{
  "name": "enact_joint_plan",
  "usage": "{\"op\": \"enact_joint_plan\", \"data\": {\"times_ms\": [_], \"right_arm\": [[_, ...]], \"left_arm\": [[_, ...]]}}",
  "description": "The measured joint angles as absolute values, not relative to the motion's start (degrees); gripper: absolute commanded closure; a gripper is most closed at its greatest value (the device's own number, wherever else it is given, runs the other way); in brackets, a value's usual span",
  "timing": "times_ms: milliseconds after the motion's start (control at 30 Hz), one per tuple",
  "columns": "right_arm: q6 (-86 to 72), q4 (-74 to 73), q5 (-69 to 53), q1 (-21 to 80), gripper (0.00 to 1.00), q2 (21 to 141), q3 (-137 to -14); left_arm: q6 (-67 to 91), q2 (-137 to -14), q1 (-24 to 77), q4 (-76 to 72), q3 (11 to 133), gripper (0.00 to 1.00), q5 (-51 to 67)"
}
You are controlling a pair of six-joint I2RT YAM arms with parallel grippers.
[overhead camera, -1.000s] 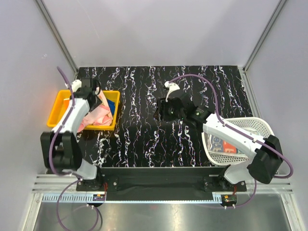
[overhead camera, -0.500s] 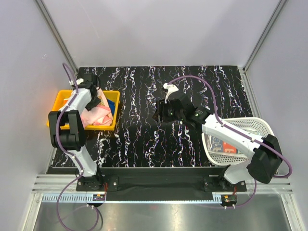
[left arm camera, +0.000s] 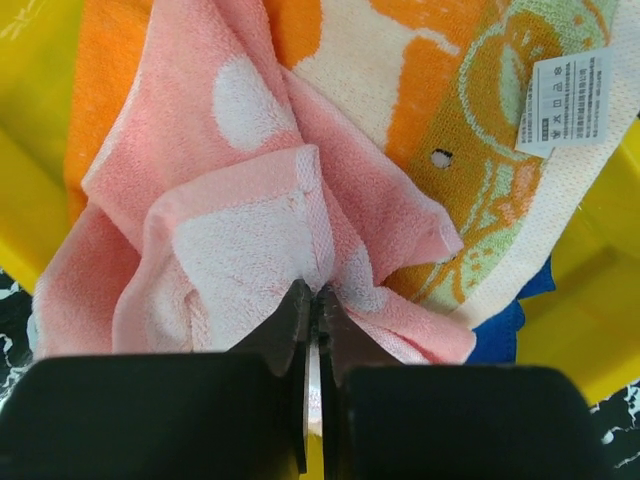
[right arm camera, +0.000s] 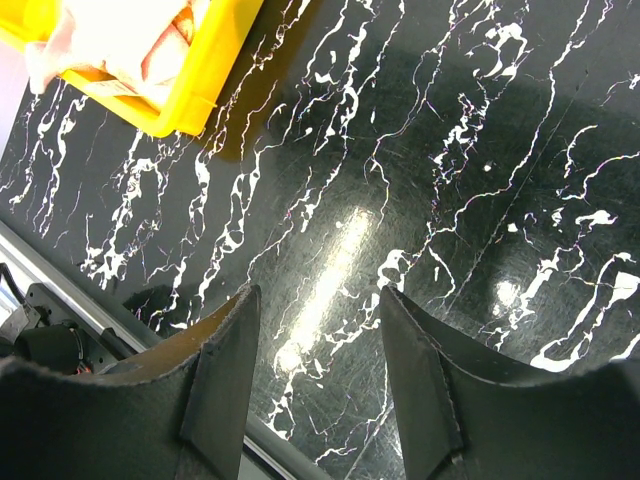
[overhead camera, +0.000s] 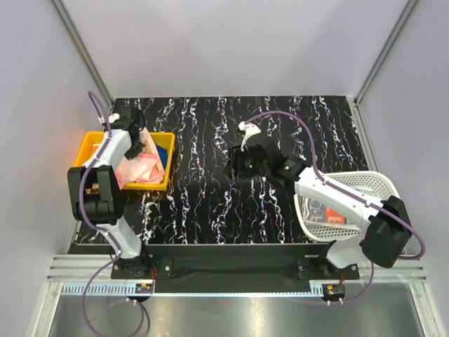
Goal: Fold and stack the towels
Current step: Grab crumpled towel
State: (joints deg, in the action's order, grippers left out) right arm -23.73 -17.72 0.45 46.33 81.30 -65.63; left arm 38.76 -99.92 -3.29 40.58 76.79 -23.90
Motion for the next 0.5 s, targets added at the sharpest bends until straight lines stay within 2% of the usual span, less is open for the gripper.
{"op": "enact_joint_plan", "data": {"times_ms": [500], "right_arm": [[-23.73,-17.8,0.54,46.33,0.42,81.3,-65.6]], "left_arm": [[34.81,-86.65,-1.63,46.24,81.78,1.0,-19.25]]}}
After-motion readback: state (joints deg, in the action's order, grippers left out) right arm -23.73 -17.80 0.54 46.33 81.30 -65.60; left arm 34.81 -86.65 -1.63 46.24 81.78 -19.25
